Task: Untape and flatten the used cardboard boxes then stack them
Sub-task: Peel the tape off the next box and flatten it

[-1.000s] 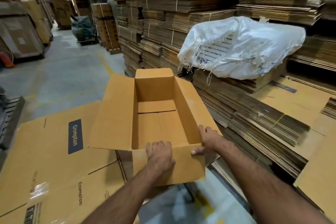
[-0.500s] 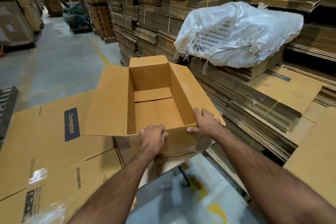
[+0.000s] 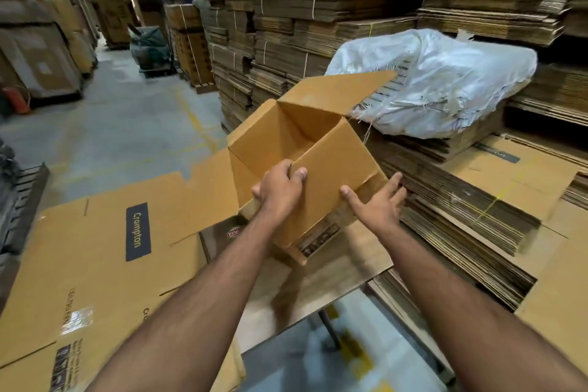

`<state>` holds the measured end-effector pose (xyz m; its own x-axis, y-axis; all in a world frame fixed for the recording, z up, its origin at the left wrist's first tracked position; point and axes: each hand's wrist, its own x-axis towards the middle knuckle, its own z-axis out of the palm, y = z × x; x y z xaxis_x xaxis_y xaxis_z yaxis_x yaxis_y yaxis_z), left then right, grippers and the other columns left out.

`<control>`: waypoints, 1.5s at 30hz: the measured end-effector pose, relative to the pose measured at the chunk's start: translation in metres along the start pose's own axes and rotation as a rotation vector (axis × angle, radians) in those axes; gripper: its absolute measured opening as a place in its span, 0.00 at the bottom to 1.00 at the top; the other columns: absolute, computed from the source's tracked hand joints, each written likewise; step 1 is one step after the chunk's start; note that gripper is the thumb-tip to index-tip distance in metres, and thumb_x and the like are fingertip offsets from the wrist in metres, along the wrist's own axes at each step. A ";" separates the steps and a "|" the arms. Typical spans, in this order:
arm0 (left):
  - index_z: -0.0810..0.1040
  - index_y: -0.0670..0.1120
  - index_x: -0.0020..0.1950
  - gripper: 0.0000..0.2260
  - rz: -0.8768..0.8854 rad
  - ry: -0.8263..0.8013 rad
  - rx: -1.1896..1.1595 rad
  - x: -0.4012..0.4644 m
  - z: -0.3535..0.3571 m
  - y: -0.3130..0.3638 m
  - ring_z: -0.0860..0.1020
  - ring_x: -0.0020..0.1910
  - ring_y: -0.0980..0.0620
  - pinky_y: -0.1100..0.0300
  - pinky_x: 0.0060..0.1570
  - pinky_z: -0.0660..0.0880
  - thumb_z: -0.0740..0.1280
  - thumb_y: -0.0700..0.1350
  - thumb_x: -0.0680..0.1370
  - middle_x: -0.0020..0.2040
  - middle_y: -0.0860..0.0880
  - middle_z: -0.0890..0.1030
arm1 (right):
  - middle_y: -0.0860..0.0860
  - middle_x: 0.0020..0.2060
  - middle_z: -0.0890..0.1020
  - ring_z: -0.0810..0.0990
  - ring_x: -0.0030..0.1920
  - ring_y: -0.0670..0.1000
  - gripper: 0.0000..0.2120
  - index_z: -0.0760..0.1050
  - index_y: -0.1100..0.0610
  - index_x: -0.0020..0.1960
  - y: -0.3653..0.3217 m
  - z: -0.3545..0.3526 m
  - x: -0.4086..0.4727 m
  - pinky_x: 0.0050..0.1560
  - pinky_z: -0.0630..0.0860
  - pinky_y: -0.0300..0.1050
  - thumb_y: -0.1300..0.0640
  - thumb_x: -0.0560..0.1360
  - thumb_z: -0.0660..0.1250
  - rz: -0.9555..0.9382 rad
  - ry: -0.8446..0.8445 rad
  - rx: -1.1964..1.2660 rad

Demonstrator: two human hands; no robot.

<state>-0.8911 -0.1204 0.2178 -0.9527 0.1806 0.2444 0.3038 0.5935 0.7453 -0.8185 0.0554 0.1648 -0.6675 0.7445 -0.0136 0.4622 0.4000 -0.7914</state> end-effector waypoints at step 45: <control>0.67 0.46 0.72 0.36 -0.878 -0.598 -0.937 -0.062 0.062 -0.107 0.76 0.64 0.42 0.50 0.57 0.73 0.48 0.71 0.77 0.69 0.39 0.73 | 0.54 0.80 0.53 0.55 0.77 0.56 0.40 0.49 0.49 0.80 -0.018 0.076 -0.002 0.73 0.60 0.61 0.37 0.75 0.65 -0.719 -0.586 -0.930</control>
<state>-0.8652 -0.1467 0.0841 -0.6214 0.4707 -0.6264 -0.7118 -0.0051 0.7023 -0.8693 0.0060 0.1329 -0.9758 -0.0351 -0.2160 -0.0311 0.9993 -0.0216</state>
